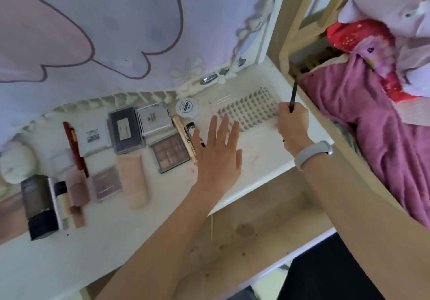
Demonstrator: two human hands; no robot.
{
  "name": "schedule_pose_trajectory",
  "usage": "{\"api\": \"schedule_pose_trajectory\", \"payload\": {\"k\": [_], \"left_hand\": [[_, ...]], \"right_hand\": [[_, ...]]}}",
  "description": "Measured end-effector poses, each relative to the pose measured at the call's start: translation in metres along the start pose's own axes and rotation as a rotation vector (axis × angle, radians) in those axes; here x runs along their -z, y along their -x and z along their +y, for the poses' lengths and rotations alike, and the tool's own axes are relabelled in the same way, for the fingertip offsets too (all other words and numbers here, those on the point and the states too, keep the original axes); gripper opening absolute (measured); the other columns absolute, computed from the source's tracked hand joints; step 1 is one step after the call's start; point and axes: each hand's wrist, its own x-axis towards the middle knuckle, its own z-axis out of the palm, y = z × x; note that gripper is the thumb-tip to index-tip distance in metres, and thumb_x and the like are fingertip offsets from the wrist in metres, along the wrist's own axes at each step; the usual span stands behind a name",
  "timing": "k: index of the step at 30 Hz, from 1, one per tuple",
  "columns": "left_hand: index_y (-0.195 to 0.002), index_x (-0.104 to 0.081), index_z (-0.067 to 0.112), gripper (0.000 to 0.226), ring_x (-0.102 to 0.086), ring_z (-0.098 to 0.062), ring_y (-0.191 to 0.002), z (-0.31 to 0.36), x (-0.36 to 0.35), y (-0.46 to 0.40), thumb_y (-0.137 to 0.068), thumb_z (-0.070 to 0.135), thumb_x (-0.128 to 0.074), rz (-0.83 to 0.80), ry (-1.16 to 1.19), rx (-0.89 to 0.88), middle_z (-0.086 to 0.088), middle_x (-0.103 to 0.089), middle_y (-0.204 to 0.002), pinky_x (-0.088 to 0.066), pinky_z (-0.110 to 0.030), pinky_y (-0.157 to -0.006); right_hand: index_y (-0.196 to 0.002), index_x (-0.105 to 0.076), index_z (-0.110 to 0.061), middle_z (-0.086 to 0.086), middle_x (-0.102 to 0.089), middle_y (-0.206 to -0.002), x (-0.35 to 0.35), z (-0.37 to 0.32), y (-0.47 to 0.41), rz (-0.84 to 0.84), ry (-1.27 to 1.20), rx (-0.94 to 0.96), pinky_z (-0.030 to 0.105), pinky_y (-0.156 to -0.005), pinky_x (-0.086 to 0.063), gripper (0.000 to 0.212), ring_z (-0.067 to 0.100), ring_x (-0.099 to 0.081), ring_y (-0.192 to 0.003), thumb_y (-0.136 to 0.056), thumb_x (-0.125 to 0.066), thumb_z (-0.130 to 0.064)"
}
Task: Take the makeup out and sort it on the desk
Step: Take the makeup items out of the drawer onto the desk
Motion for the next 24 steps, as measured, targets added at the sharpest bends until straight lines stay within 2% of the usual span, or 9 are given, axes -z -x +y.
{"api": "schedule_pose_trajectory", "payload": {"k": [4,6,8,10,12,13,17,20,24], "left_hand": [[-0.147,-0.003,0.020,0.061,0.004,-0.023,-0.143,-0.011,-0.016,-0.016,-0.097,0.041,-0.030,-0.123,-0.076,0.012,-0.003,0.003,-0.156,0.006,-0.058,-0.108],[-0.147,-0.004,0.019,0.059,0.002,-0.022,-0.143,-0.013,-0.014,-0.026,-0.098,0.042,-0.025,-0.112,-0.070,0.017,-0.003,0.001,-0.157,0.006,-0.058,-0.108],[-0.147,-0.007,0.020,0.056,0.000,-0.021,-0.143,-0.019,-0.011,-0.034,-0.098,0.041,-0.023,-0.099,-0.094,0.012,-0.003,-0.003,-0.156,0.007,-0.057,-0.108],[-0.147,-0.009,0.021,0.053,0.000,-0.020,-0.143,-0.024,-0.008,-0.039,-0.098,0.038,-0.023,-0.097,-0.119,-0.004,-0.002,-0.006,-0.156,0.007,-0.057,-0.108],[-0.147,-0.007,0.023,0.052,0.001,-0.020,-0.143,-0.029,-0.008,-0.042,-0.098,0.034,-0.022,-0.114,-0.131,-0.033,0.000,-0.006,-0.156,0.007,-0.056,-0.108],[-0.147,-0.006,0.024,0.052,0.002,-0.020,-0.143,-0.030,-0.008,-0.042,-0.098,0.033,-0.023,-0.124,-0.137,-0.047,0.001,-0.005,-0.156,0.007,-0.056,-0.108],[-0.146,-0.016,0.019,0.054,0.002,-0.021,-0.143,-0.038,-0.003,-0.041,-0.095,0.022,-0.034,-0.101,-0.139,-0.033,0.002,-0.012,-0.156,0.005,-0.056,-0.108],[-0.135,-0.040,0.012,0.044,-0.011,-0.024,-0.143,-0.037,0.004,-0.028,-0.091,0.016,-0.043,0.009,-0.060,0.039,-0.005,-0.031,-0.149,-0.003,-0.054,-0.109],[-0.116,-0.059,0.008,0.035,-0.036,-0.034,-0.132,-0.023,0.007,0.007,-0.081,0.005,-0.057,0.166,0.097,0.088,-0.015,-0.052,-0.131,-0.025,-0.055,-0.103]], "right_hand": [[-0.084,-0.047,-0.014,0.001,-0.046,-0.079,-0.021,-0.011,-0.016,-0.077,0.150,0.073,0.023,-0.051,-0.034,0.018,0.016,-0.044,-0.065,-0.096,-0.037,-0.022],[-0.100,-0.048,-0.014,0.007,-0.041,-0.097,-0.025,-0.014,-0.017,-0.134,0.192,0.165,0.019,-0.057,-0.036,0.013,0.012,-0.041,-0.065,-0.096,-0.038,-0.020],[-0.115,-0.049,-0.012,0.009,-0.033,-0.109,-0.023,-0.012,-0.012,-0.139,0.232,0.277,0.006,-0.058,-0.036,0.022,0.005,-0.039,-0.066,-0.096,-0.038,-0.014],[-0.121,-0.049,-0.004,0.014,-0.035,-0.118,-0.014,-0.006,-0.003,-0.102,0.329,0.467,0.010,-0.065,-0.040,0.028,0.007,-0.043,-0.070,-0.096,-0.038,-0.010],[-0.117,-0.055,-0.001,0.021,-0.044,-0.111,-0.004,0.005,0.004,-0.118,0.507,0.714,0.034,-0.070,-0.045,0.026,0.024,-0.050,-0.073,-0.094,-0.043,-0.007],[-0.112,-0.059,-0.002,0.021,-0.049,-0.103,0.000,0.011,0.007,-0.156,0.594,0.836,0.040,-0.069,-0.045,0.025,0.031,-0.052,-0.075,-0.090,-0.049,-0.004],[-0.092,-0.070,-0.008,0.013,-0.061,-0.082,0.011,0.026,0.012,-0.287,0.820,1.232,0.046,-0.077,-0.042,0.034,0.034,-0.060,-0.079,-0.065,-0.067,0.010],[-0.091,-0.070,-0.007,0.010,-0.063,-0.082,0.006,0.025,0.013,-0.363,0.862,1.321,0.039,-0.068,-0.045,0.035,0.031,-0.060,-0.075,-0.061,-0.071,0.011],[-0.092,-0.063,0.008,0.024,-0.063,-0.090,-0.004,0.019,0.022,-0.372,0.779,1.238,0.042,-0.067,-0.053,0.022,0.038,-0.060,-0.078,-0.070,-0.066,0.012]]}}
